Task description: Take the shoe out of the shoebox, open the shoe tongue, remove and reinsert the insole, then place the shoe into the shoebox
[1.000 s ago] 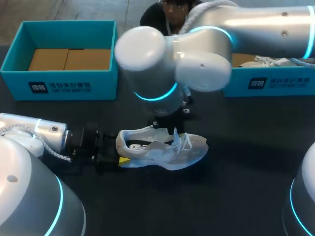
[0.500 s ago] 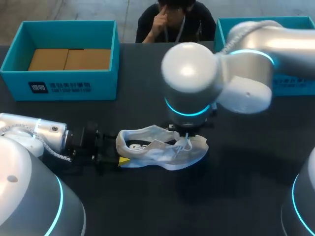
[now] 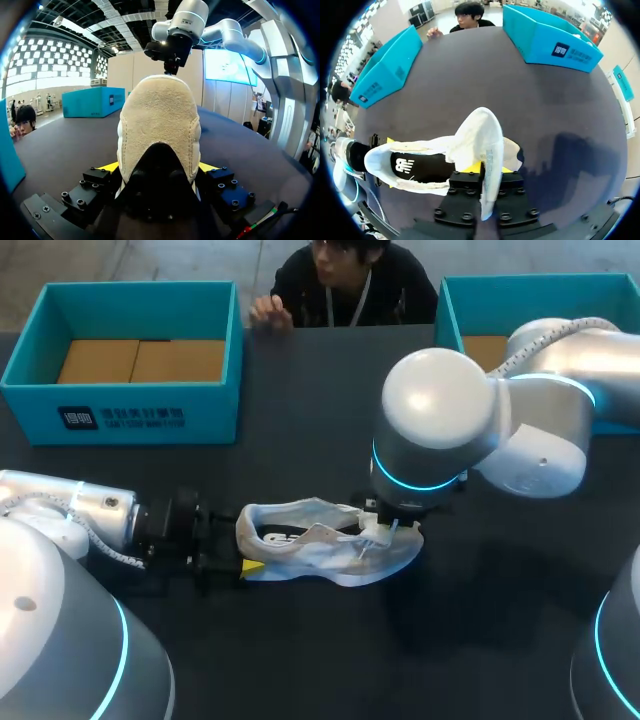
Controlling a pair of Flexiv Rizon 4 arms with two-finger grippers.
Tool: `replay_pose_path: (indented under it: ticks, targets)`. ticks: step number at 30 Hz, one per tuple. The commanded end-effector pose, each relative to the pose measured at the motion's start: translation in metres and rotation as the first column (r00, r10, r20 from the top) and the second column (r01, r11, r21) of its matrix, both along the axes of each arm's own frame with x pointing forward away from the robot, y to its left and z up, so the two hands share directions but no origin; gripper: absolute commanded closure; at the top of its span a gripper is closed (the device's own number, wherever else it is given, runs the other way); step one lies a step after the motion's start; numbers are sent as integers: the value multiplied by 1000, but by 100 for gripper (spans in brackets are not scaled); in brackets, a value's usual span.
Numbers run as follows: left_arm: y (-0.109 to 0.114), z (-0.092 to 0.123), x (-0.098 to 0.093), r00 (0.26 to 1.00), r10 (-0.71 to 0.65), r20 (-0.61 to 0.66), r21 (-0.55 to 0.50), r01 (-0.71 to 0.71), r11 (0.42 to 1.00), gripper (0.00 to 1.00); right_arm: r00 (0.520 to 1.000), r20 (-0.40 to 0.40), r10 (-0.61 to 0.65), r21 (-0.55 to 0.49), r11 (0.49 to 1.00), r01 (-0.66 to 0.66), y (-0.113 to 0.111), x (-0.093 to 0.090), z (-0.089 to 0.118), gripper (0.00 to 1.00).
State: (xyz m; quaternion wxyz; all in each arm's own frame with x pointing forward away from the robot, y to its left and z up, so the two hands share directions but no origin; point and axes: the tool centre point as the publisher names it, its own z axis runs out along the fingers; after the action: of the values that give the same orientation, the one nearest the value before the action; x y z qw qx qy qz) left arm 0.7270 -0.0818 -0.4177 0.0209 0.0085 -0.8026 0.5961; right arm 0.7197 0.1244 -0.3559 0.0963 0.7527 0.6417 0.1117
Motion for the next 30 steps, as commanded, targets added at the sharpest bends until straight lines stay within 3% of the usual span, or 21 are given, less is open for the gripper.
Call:
replay_pose_path:
  ticks: [1,2,5,6,7,8,18,30]
  targets:
    - [0,-3,-3,1000,4,2,0,-4,1000,100,874,-39,-484,136,864,484,4,1,-13,80]
    - [0,-3,-3,1000,4,2,0,-4,1000,100,874,-44,-484,133,865,485,4,1,-15,76]
    - [0,-3,-3,1000,4,2,0,-4,1000,100,872,-57,-486,123,864,489,3,2,-16,51]
    - [0,-3,-3,1000,4,2,0,-4,1000,100,871,-61,-488,120,863,492,2,2,-17,17]
    - [0,-3,-3,1000,4,2,0,-4,1000,100,870,-64,-490,116,862,494,2,2,-17,5]
    - [0,-3,-3,1000,4,2,0,-4,1000,100,869,-65,-491,116,861,495,1,2,-18,0]
    - [0,-3,-3,1000,4,2,0,-4,1000,100,857,-60,-512,41,856,515,-1,-8,1,0]
    - [0,-3,-3,1000,4,2,0,-4,1000,100,877,41,-479,32,878,478,4,-6,49,0]
